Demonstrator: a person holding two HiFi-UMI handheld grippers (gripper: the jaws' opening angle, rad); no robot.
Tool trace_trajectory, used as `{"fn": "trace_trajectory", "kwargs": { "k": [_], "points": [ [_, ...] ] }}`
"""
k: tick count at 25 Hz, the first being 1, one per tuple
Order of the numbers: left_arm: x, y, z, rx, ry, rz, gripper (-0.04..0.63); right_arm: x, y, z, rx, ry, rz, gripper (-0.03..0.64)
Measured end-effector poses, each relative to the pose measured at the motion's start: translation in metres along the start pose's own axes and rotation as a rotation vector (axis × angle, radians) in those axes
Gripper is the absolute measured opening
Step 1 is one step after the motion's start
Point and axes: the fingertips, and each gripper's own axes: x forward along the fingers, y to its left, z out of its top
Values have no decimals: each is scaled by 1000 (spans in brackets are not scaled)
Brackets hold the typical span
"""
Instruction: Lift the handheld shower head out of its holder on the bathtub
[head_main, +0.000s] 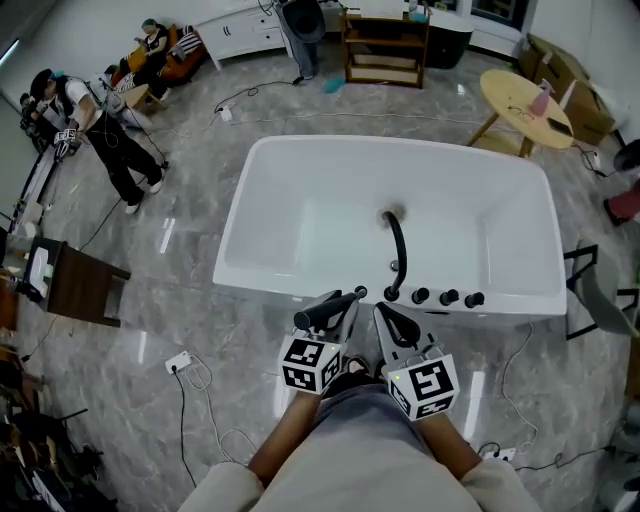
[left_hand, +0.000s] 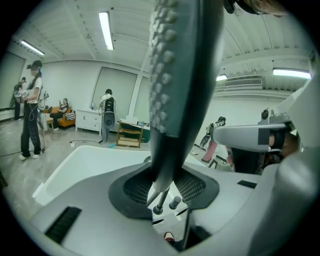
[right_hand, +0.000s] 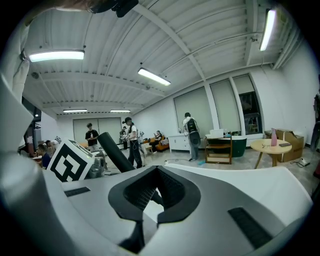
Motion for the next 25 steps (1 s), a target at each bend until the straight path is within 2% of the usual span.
{"fn": "trace_trajectory", "kwargs": {
  "k": [5, 11, 16, 21, 25],
  "points": [
    [-11, -7, 19, 34, -38, -5, 138, -3, 2, 10, -21, -19, -11, 18],
    [-19, -13, 31, 33, -86, -2, 138, -7, 3, 11, -36, -24, -14, 18],
    [-24, -15, 25, 2, -83, 0, 138, -10, 4, 11, -35, -31, -14, 18],
    [-21, -20, 21, 70, -66, 11, 138, -9, 8, 6, -39, -27, 6, 18],
    [-18, -22, 17, 46, -58, -5, 138, -8, 5, 3, -35, -20, 5, 18]
  ]
}}
